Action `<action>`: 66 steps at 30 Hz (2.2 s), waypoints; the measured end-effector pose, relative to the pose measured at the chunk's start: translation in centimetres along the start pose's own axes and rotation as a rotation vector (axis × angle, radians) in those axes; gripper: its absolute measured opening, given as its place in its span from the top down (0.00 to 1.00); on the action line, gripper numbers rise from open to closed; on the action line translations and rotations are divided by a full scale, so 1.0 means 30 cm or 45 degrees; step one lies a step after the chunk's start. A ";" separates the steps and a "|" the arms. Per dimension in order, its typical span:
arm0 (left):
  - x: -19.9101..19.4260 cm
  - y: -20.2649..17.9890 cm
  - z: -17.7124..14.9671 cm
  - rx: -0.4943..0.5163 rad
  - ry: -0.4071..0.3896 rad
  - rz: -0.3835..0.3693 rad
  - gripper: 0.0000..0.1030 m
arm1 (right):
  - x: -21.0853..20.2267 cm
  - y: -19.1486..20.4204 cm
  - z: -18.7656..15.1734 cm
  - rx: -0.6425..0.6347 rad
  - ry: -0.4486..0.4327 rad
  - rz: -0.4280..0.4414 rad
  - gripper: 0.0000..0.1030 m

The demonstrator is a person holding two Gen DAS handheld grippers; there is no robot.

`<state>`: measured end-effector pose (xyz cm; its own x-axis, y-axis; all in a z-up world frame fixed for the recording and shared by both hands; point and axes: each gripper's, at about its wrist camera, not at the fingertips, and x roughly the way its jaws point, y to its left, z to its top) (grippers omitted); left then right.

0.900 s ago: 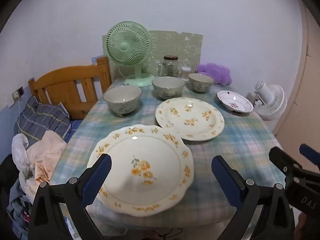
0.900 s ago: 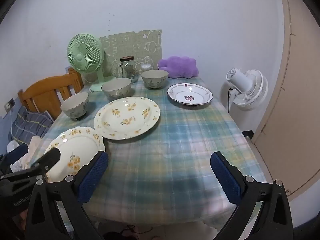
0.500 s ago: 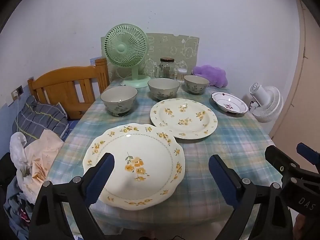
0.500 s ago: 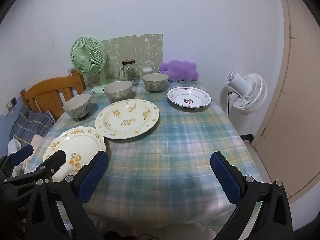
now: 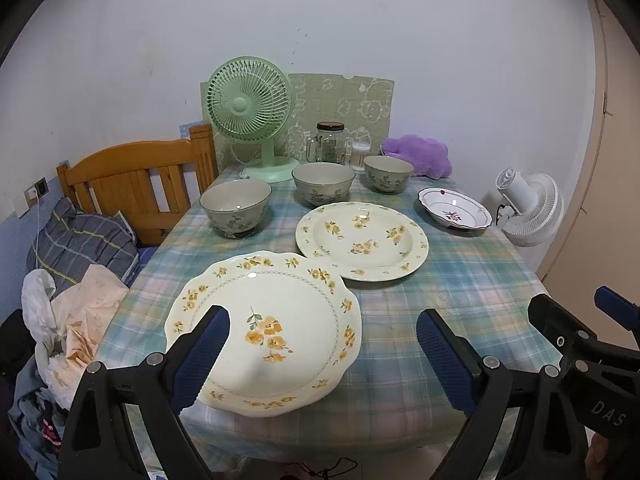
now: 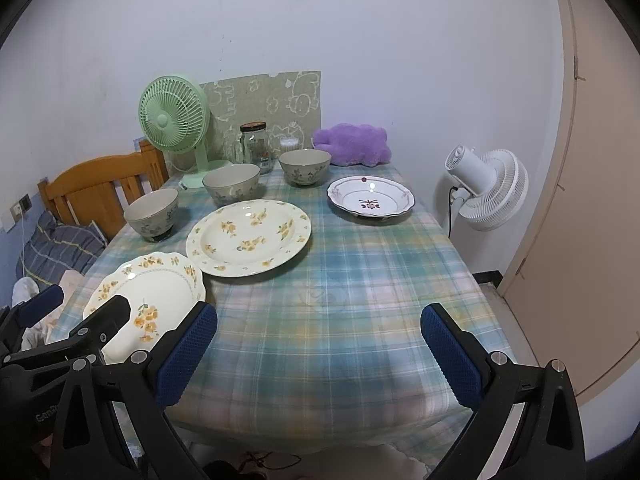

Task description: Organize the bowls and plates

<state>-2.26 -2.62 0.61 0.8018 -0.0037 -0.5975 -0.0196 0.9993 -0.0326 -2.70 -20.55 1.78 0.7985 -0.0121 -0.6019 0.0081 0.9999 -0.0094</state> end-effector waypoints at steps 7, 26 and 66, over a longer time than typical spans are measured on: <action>-0.012 -0.012 -0.009 0.008 -0.006 -0.001 0.08 | -0.015 -0.013 -0.003 0.003 -0.001 -0.019 0.00; -0.015 -0.039 -0.020 -0.002 0.012 0.007 0.08 | -0.026 -0.032 -0.014 0.005 -0.005 -0.013 0.00; 0.014 -0.030 -0.004 0.011 -0.007 -0.017 0.08 | 0.001 -0.035 0.006 0.019 -0.013 -0.035 0.00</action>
<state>-1.97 -3.51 0.29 0.8054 -0.0172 -0.5925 -0.0035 0.9994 -0.0337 -2.59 -21.61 1.91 0.8038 -0.0395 -0.5935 0.0388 0.9991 -0.0140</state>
